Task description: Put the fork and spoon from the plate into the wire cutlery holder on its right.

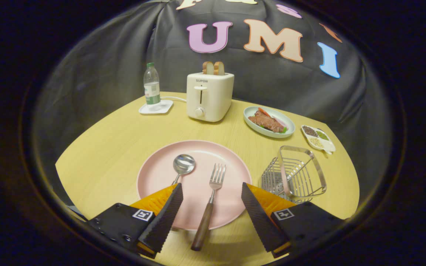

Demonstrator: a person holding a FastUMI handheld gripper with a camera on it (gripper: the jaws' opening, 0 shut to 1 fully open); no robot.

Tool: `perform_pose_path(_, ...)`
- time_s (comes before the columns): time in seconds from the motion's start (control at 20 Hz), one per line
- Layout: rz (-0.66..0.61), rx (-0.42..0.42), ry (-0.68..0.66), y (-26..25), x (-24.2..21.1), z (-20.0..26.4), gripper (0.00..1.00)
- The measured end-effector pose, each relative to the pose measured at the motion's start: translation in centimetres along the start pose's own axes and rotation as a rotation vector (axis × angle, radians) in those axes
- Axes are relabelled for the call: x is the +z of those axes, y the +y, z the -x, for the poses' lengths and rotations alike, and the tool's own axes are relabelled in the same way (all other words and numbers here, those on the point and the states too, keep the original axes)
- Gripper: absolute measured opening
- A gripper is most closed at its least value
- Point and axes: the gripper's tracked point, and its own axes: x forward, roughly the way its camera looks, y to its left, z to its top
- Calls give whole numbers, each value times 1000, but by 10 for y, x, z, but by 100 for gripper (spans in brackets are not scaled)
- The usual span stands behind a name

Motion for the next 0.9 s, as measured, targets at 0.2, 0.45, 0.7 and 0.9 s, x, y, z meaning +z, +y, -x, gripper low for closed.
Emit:
perform_pose_path(0.2,26,1,77,3,-17,-11,84)
perform_pose_path(0.45,40,-17,147,1,-31,-16,50)
perform_pose_path(0.7,8,-33,172,-2,-34,-18,22)
perform_pose_path(0.9,-10,24,179,8,-34,-15,10)
